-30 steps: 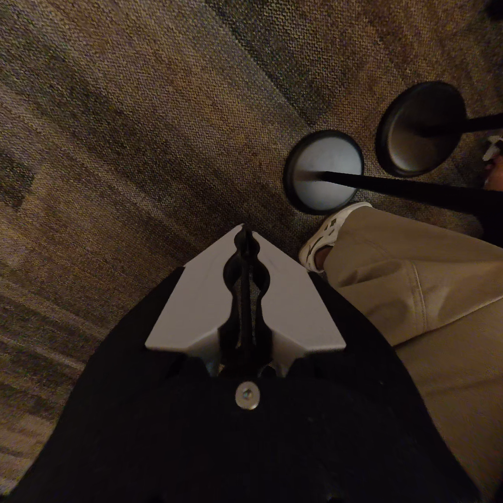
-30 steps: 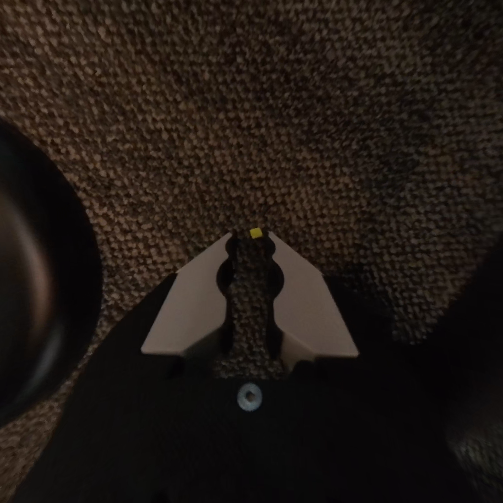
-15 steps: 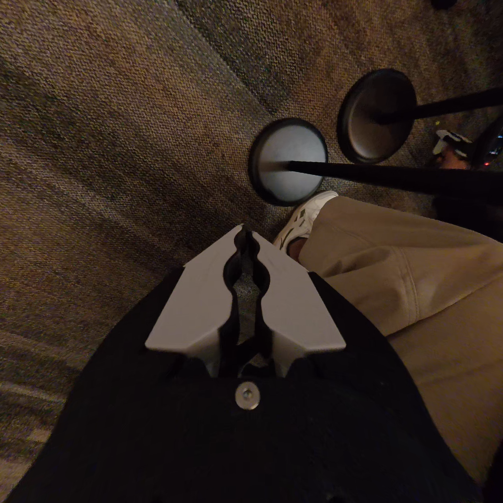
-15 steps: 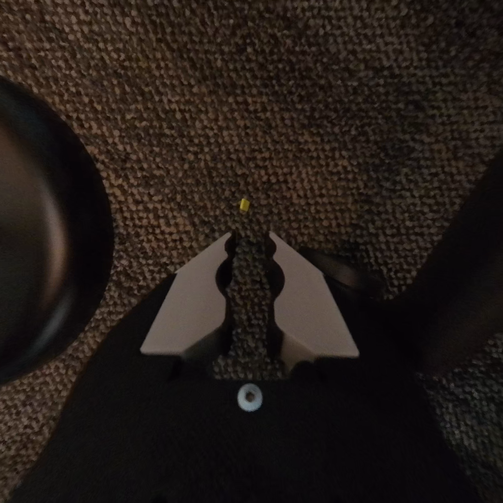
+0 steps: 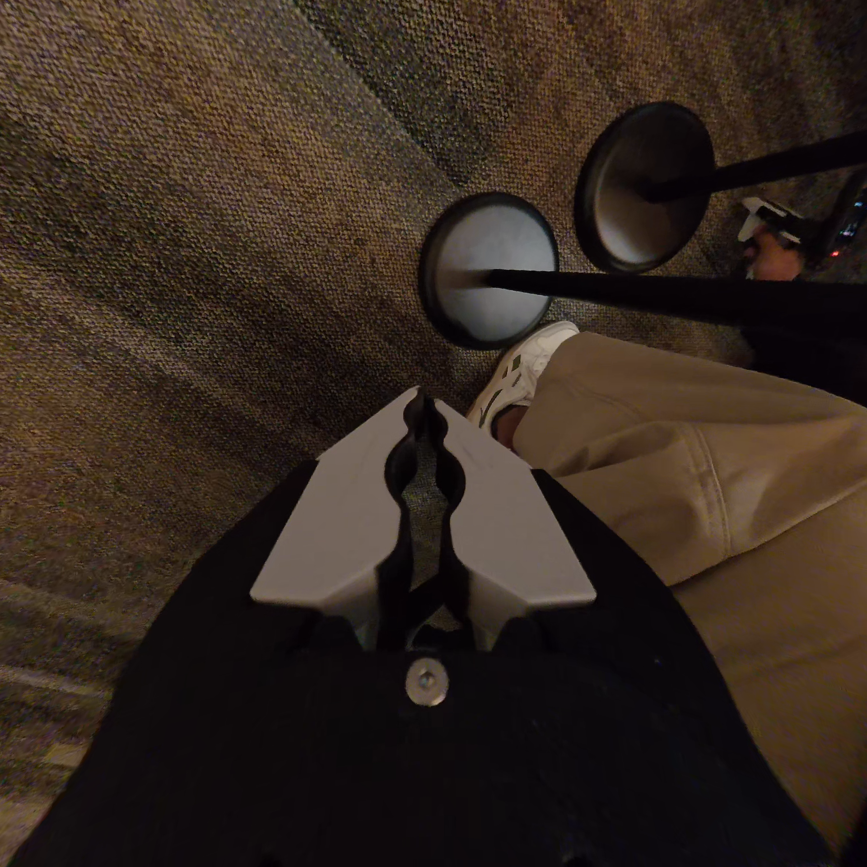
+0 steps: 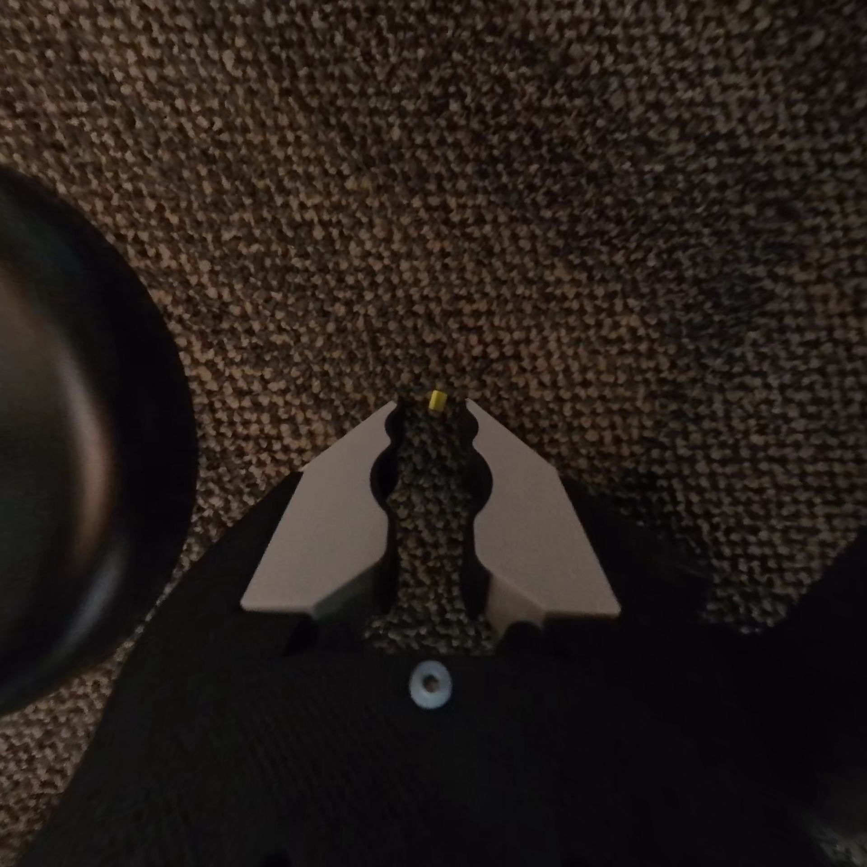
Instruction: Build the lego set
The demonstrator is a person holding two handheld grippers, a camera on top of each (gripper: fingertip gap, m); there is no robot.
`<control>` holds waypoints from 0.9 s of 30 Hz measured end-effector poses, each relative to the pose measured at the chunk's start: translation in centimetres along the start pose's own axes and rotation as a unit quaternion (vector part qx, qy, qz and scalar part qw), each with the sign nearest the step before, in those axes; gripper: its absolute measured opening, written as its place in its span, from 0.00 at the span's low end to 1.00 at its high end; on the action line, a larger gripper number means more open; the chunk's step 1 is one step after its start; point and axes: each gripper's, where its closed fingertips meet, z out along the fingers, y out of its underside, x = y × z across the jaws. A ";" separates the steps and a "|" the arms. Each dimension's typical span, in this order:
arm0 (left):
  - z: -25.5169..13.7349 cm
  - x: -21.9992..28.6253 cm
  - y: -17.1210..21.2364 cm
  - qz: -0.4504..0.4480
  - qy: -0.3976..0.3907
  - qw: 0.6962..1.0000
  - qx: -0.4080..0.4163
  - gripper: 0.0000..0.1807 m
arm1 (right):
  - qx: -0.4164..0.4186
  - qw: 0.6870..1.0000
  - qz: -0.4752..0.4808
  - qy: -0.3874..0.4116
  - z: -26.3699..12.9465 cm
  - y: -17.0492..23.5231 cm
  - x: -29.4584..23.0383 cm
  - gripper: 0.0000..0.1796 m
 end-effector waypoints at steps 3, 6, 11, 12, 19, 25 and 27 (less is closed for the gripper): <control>0.5 0.0 0.2 -0.012 0.009 1.000 -0.001 0.00 | 0.000 1.000 0.009 -0.002 0.0 -0.1 0.1 0.10; 0.7 0.3 0.5 -0.007 0.010 1.000 -0.011 0.00 | 0.007 1.000 0.015 0.000 0.0 -0.4 0.1 0.01; 0.7 1.1 0.1 0.000 0.017 1.000 -0.012 0.00 | 0.000 1.000 0.015 0.000 0.3 -0.2 0.1 0.02; 0.7 1.3 0.1 0.002 0.020 1.000 -0.012 0.00 | 0.000 1.000 0.015 -0.002 0.2 -0.1 0.0 0.02; 1.3 2.8 1.8 0.015 0.051 0.998 -0.036 0.00 | 0.158 0.974 0.164 -0.011 -9.1 -1.2 -5.3 0.02; 0.7 6.0 5.4 0.014 0.095 0.991 -0.098 0.00 | 0.247 0.947 0.204 -0.020 -26.0 4.0 -16.9 0.01; -0.2 7.7 6.0 0.039 0.113 0.988 -0.098 0.00 | 0.276 0.943 0.186 -0.022 -32.2 4.1 -19.4 0.01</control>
